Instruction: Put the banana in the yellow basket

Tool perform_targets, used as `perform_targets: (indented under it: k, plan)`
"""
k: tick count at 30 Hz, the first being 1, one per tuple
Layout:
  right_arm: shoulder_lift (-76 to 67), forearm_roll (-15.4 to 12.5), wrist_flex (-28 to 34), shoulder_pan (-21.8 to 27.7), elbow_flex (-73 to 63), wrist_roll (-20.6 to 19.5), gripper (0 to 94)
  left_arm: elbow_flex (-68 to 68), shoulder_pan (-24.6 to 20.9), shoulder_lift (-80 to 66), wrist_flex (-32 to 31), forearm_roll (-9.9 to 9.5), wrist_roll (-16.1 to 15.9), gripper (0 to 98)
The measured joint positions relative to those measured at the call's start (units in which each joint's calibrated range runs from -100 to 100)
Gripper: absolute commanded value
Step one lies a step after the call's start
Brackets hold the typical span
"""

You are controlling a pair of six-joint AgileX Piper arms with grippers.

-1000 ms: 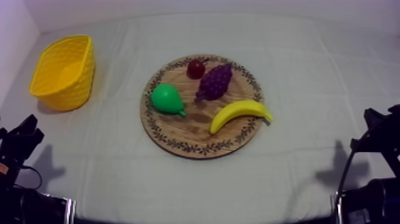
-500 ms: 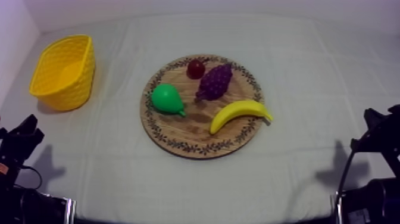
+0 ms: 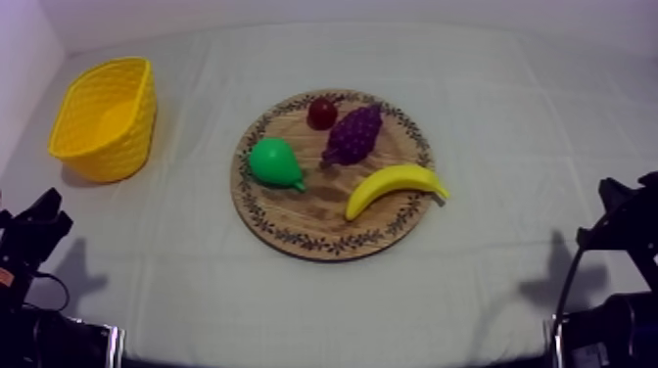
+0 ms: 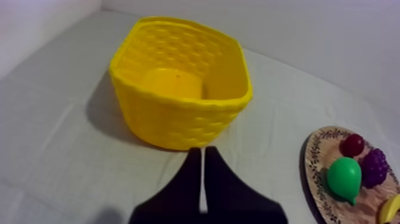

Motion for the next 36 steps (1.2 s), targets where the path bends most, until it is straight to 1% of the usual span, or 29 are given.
perform_targets:
  k: [3, 8, 15, 17, 19, 22, 25, 30, 36]
  plan:
    - [0.0, 0.0, 0.0, 0.0, 0.0, 0.0, 0.6, 0.0, 0.5, 0.0, -0.9, 0.00, -0.5, 0.1]
    - [0.0, 0.0, 0.0, 0.0, 0.0, -0.2, 0.6, -0.1, 2.7, 2.0, -4.2, -0.57, -0.1, 2.0]
    - [0.0, 0.0, 0.0, 0.0, 0.0, 0.0, 0.6, -6.5, 8.0, 12.4, -14.8, -0.75, -2.6, 0.3]
    - [0.0, 0.0, 0.0, 0.0, 0.0, 0.0, 0.6, -10.3, 10.5, 17.0, -16.3, -0.80, -3.6, 0.2]
    - [0.0, 0.0, 0.0, 0.0, 0.0, 0.0, 0.6, -15.1, 13.2, 21.2, -16.1, -0.80, -4.7, 0.1]
    - [0.0, 0.0, 0.0, 0.0, 0.0, 0.0, 0.6, -22.6, 17.3, 28.0, -13.0, -1.08, -6.5, 0.1]
    - [0.0, 0.0, 0.0, 0.0, 0.0, 0.0, 0.6, -30.6, 21.5, 35.7, -10.3, -2.30, -7.7, 0.1]
    - [0.0, 0.0, 0.0, 0.0, 0.0, 0.0, 0.6, -43.3, 28.6, 48.4, -8.4, -4.61, -7.6, 0.1]
    - [0.0, 0.0, 0.0, 0.0, 0.0, 0.0, 0.6, -55.2, 35.1, 63.9, -7.2, -4.99, -7.0, 0.1]
